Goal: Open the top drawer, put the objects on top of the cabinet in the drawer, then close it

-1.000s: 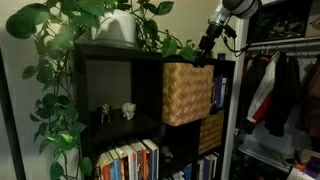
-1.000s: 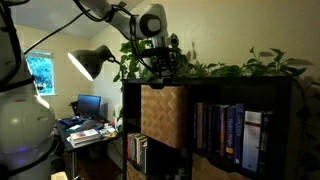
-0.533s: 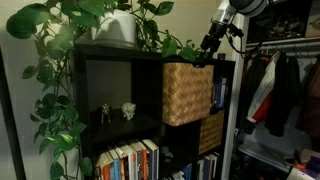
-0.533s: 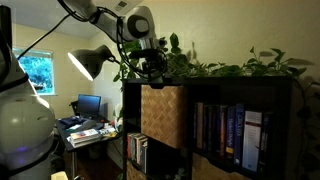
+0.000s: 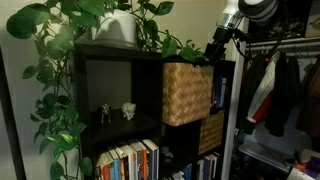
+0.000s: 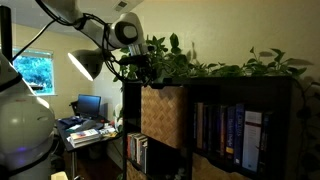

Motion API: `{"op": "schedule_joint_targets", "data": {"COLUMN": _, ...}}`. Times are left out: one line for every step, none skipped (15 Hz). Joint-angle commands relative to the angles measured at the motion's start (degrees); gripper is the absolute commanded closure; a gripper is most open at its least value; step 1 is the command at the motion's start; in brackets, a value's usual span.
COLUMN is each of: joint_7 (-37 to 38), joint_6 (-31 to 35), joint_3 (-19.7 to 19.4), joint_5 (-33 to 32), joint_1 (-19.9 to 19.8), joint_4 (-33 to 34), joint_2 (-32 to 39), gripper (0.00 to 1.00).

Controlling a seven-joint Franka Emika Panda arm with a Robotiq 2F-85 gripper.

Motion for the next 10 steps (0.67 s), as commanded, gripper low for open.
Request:
{"op": "schedule_joint_targets", "data": {"joint_7": 2.58, "joint_6": 5.94, "joint_3": 0.44, "joint_5": -1.47, "joint_1": -1.43, "joint_4": -5.10, "joint_2": -2.61, "gripper": 0.69}}
{"op": "schedule_joint_targets", "data": {"joint_7": 1.99, "joint_6": 7.93, "joint_3": 0.24, "joint_5": -1.92, "joint_1": -1.74, "joint_4": -5.82, "joint_2": -1.99, "gripper": 0.77}}
{"op": "schedule_joint_targets", "data": {"joint_7": 1.34, "joint_6": 9.26, "joint_3": -0.18, "joint_5": -1.81, "joint_1": -1.78, "joint_4": -6.35, "joint_2": -1.44, "gripper": 0.83}}
{"op": "schedule_joint_targets", "data": {"joint_7": 0.92, "joint_6": 10.59, "joint_3": -0.64, "joint_5": -1.49, "joint_1": -1.86, "joint_4": -6.71, "joint_2": -0.79, "gripper": 0.90}}
{"op": "schedule_joint_targets", "data": {"joint_7": 0.61, "joint_6": 11.71, "joint_3": -0.94, "joint_5": -1.16, "joint_1": -1.94, "joint_4": -6.97, "joint_2": -0.20, "gripper": 0.94}}
{"op": "schedule_joint_targets", "data": {"joint_7": 0.28, "joint_6": 13.07, "joint_3": -1.14, "joint_5": -1.07, "joint_1": -2.01, "joint_4": -7.34, "joint_2": 0.38, "gripper": 0.96}}
{"op": "schedule_joint_targets", "data": {"joint_7": -0.34, "joint_6": 14.26, "joint_3": -1.51, "joint_5": -0.79, "joint_1": -1.72, "joint_4": -7.55, "joint_2": 0.98, "gripper": 0.98}}
{"op": "schedule_joint_targets", "data": {"joint_7": -1.10, "joint_6": 16.13, "joint_3": -1.85, "joint_5": -0.76, "joint_1": -1.53, "joint_4": -7.76, "joint_2": 1.77, "gripper": 1.00}}
{"op": "schedule_joint_targets", "data": {"joint_7": -1.75, "joint_6": 17.54, "joint_3": -2.24, "joint_5": -0.46, "joint_1": -1.29, "joint_4": -7.74, "joint_2": 2.52, "gripper": 1.00}}
{"op": "schedule_joint_targets", "data": {"joint_7": -2.08, "joint_6": 19.24, "joint_3": -2.38, "joint_5": -0.44, "joint_1": -1.29, "joint_4": -7.54, "joint_2": 3.37, "gripper": 0.98}}
